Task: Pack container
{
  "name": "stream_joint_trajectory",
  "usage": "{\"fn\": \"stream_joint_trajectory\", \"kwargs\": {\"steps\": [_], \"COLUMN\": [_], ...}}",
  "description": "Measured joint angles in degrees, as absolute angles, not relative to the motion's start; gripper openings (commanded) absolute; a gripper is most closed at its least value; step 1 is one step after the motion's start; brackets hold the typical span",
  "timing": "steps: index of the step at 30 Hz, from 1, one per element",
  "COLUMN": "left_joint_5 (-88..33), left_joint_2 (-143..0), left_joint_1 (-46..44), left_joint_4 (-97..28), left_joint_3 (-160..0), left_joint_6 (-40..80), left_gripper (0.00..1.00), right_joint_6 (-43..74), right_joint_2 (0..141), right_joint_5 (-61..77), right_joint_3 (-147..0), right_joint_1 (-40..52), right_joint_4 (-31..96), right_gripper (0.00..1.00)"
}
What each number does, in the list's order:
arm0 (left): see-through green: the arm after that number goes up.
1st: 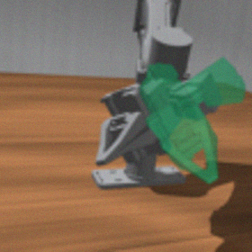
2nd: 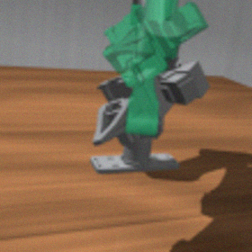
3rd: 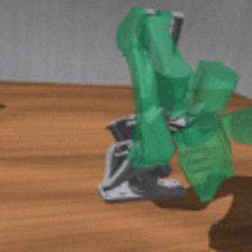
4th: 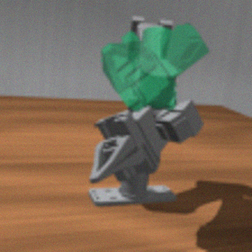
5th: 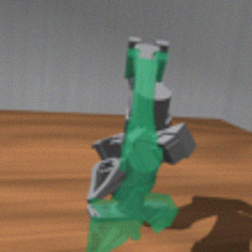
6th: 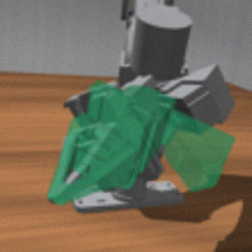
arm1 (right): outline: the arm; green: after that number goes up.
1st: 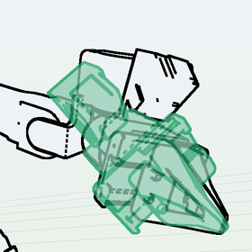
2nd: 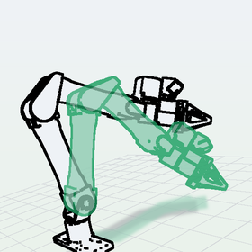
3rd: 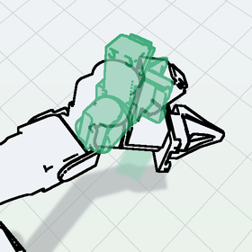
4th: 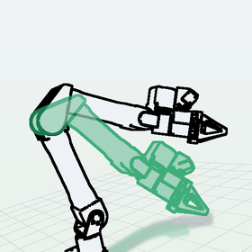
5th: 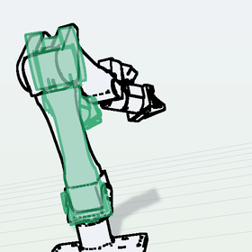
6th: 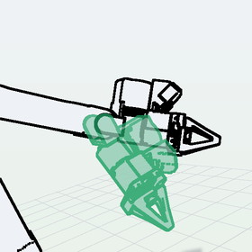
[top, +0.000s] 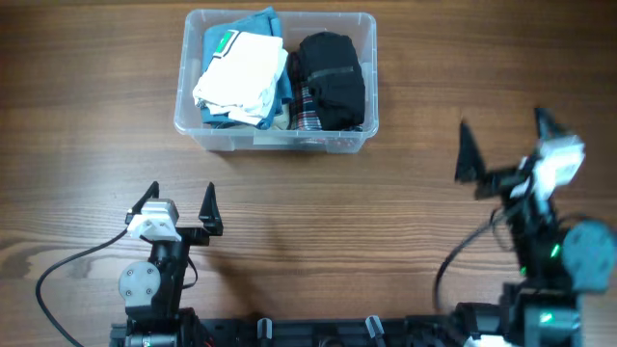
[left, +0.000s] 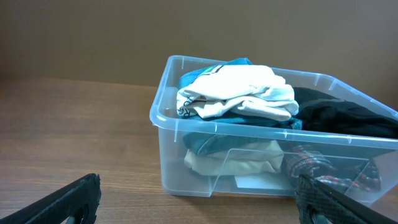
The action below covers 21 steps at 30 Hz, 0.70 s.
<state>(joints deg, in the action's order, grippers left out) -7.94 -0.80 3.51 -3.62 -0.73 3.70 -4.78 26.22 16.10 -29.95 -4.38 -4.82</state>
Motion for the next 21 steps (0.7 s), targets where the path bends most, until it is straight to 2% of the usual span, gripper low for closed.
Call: {"fn": "stream_joint_trajectory", "kwargs": {"steps": [3, 10, 21], "left_joint_5": [-7.90, -7.75, -7.75], "left_joint_2": [-0.75, -0.73, -0.73], "left_joint_1": [3.51, 3.51, 3.51], "left_joint_4": [-3.57, -3.60, -3.60], "left_joint_3": [-0.73, -0.73, -0.73], "left_joint_6": [3.70, 3.70, 3.70], "left_gripper": [1.00, 1.00, 1.00], "right_joint_6": [-6.79, -7.88, -8.29], "right_joint_2": [16.19, 2.90, 1.04], "right_joint_5": [18.76, 19.25, 15.99], "right_joint_3": [-17.52, -3.03, -0.38], "right_joint_1": [-4.71, -4.71, -4.71], "right_joint_4": [-8.82, -9.28, -1.06], "right_gripper": [1.00, 1.00, 1.00]}}
